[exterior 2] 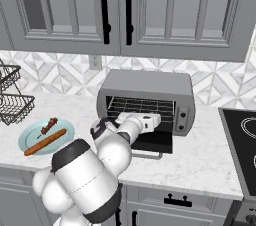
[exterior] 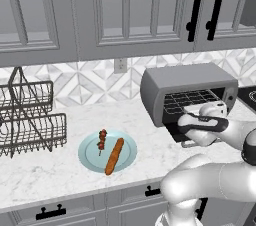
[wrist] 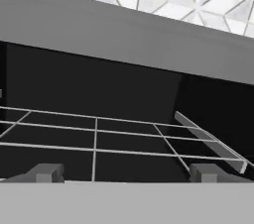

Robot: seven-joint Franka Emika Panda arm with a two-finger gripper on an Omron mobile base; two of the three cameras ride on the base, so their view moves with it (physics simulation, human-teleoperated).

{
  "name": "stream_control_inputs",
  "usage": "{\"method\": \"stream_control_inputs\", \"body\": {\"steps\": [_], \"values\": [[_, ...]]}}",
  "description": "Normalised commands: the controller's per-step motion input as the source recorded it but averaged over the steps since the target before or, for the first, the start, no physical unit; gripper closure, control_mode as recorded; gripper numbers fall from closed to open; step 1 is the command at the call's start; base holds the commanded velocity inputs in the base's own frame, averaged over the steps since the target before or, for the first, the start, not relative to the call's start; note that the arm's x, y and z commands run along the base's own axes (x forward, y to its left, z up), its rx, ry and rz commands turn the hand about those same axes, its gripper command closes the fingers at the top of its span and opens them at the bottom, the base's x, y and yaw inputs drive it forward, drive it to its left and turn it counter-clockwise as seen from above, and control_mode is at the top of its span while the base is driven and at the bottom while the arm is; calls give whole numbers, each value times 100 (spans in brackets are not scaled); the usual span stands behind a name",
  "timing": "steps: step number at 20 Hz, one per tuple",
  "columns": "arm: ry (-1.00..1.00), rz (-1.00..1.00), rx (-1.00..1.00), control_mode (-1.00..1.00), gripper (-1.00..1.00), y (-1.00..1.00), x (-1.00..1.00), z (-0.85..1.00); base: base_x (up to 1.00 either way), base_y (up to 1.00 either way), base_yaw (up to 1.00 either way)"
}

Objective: Pick up the kebab skewer and baguette bread, and place them inside the toaster oven. Close the toaster oven door and start by setting the timer.

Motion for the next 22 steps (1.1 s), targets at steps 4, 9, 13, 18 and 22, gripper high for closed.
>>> {"method": "stream_control_inputs", "body": {"steps": [4, 9, 13, 18, 22], "values": [[14, 0, -19, -100, -100, 0, -59, -64, 0, 0, 0], [15, 0, -18, -100, -100, -1, -61, -67, 0, 0, 0], [20, 0, -10, -100, -100, -7, -64, -41, 0, 0, 0], [28, 1, 3, -100, -100, -41, -46, 42, 0, 0, 0], [40, 0, 9, -100, -100, -32, -48, 93, 0, 0, 0]]}}
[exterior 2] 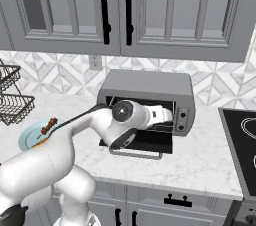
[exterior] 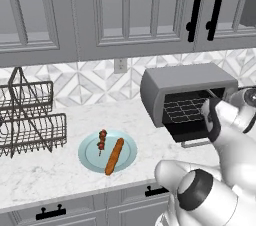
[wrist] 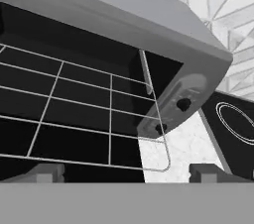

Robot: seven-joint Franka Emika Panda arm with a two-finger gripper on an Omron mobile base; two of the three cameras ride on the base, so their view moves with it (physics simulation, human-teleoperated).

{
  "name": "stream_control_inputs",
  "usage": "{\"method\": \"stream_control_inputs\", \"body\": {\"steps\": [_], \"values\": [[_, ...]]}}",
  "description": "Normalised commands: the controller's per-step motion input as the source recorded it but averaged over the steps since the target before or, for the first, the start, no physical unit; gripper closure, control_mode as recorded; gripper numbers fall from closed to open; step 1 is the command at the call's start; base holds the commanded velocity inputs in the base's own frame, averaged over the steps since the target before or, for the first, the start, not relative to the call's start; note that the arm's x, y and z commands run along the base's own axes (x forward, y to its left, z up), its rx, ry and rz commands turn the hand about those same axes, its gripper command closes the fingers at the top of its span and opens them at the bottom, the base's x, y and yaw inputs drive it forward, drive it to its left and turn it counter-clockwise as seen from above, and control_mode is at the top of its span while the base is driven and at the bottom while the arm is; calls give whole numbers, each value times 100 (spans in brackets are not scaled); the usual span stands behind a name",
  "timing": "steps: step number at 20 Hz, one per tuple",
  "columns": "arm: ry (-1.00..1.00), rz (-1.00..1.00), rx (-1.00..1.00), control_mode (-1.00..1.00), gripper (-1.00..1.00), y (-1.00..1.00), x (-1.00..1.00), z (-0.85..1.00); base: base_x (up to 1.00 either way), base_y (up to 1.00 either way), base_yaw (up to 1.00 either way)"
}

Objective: Pick up the kebab skewer and baguette bread, and place them inside the toaster oven. Close the toaster oven door and start by setting the timer.

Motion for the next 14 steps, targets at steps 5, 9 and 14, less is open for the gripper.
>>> {"method": "stream_control_inputs", "body": {"steps": [5, 9, 14], "values": [[44, -1, 13, -100, -100, 1, -57, 64, 0, 0, 0], [29, -6, 22, -100, -100, 43, -71, 19, 0, 0, 0], [16, -5, 15, -100, -100, 95, -55, 0, 0, 0, 0]]}}
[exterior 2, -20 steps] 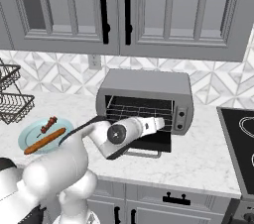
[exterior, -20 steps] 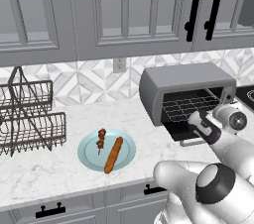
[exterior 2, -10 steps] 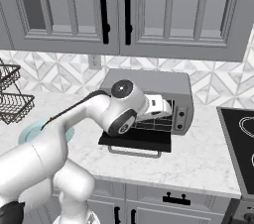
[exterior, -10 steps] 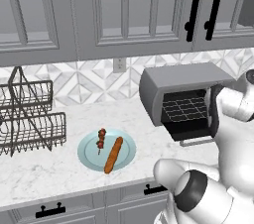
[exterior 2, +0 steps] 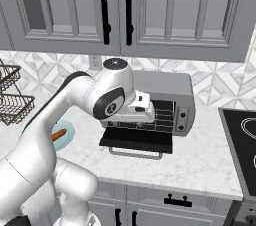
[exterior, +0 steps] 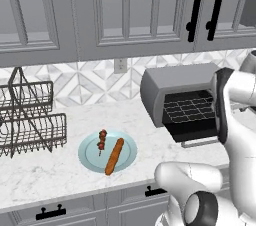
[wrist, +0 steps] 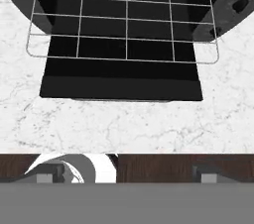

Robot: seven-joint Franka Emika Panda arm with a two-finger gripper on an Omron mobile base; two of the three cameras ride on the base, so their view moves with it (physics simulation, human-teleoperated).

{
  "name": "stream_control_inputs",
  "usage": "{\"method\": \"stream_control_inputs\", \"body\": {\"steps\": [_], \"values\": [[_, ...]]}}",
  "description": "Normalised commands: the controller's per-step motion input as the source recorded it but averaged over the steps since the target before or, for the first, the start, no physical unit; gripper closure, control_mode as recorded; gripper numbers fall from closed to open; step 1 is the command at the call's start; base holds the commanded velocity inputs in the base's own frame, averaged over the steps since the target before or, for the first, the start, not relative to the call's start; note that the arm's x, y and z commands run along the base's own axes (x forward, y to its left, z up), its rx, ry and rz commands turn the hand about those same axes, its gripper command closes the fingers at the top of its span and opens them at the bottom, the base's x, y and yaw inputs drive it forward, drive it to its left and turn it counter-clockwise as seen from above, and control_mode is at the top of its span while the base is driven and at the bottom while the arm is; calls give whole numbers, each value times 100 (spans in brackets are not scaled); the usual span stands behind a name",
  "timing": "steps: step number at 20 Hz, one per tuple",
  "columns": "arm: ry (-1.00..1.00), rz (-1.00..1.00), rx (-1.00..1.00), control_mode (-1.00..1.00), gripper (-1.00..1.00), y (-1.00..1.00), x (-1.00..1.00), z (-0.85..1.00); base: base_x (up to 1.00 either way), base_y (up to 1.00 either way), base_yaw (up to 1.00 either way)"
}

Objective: Pick up the kebab skewer and baguette bread, and place them inside the toaster oven. Close the toaster oven door and start by setting the timer.

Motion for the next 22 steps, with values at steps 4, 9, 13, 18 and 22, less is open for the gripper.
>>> {"method": "stream_control_inputs", "body": {"steps": [4, 9, 13, 18, 22], "values": [[8, -5, 3, -100, -100, 100, -26, -1, 0, 0, 0], [6, -1, 0, -100, -100, 100, 0, 0, 0, 0, 0], [13, 0, 0, -100, -100, 100, 0, -4, 0, 0, 0], [13, 0, 0, -100, -100, 100, 0, -16, 0, 0, 0], [13, 0, 0, -100, -100, 100, 9, -33, 0, 0, 0]]}}
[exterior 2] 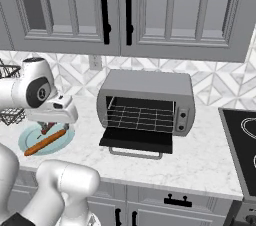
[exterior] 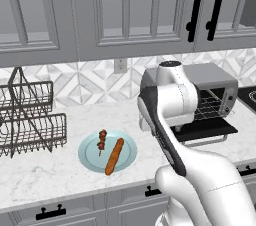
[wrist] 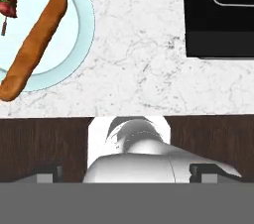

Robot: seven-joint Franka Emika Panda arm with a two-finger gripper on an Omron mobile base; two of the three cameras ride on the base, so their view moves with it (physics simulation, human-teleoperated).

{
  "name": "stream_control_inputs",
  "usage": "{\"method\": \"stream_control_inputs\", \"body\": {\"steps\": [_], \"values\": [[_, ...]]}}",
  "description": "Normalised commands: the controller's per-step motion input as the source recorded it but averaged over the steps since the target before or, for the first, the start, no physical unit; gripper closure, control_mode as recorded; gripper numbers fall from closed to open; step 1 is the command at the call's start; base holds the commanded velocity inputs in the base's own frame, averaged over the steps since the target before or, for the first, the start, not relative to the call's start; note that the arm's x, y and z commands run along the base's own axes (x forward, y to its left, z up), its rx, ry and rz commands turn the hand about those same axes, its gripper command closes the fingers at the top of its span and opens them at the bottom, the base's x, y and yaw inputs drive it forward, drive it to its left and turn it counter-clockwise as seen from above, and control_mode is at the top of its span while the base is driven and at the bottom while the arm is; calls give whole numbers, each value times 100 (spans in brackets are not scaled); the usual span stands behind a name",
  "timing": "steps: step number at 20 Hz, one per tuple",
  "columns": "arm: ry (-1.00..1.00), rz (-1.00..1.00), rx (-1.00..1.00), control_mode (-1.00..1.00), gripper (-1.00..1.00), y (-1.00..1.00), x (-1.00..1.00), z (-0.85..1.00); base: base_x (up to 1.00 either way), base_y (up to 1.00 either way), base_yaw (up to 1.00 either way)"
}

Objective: Pick up the kebab skewer and baguette bread, and place them inside the toaster oven. Close the toaster oven door and start by setting the timer.

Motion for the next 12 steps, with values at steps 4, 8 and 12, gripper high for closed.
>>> {"method": "stream_control_inputs", "body": {"steps": [4, 8, 12], "values": [[7, 0, 0, -100, -100, 100, 16, -45, 0, 0, 0], [0, -7, 0, -100, -100, 96, 36, -46, 0, 0, 0], [0, -16, 5, -100, -100, 57, 37, -39, 0, 0, 0]]}}
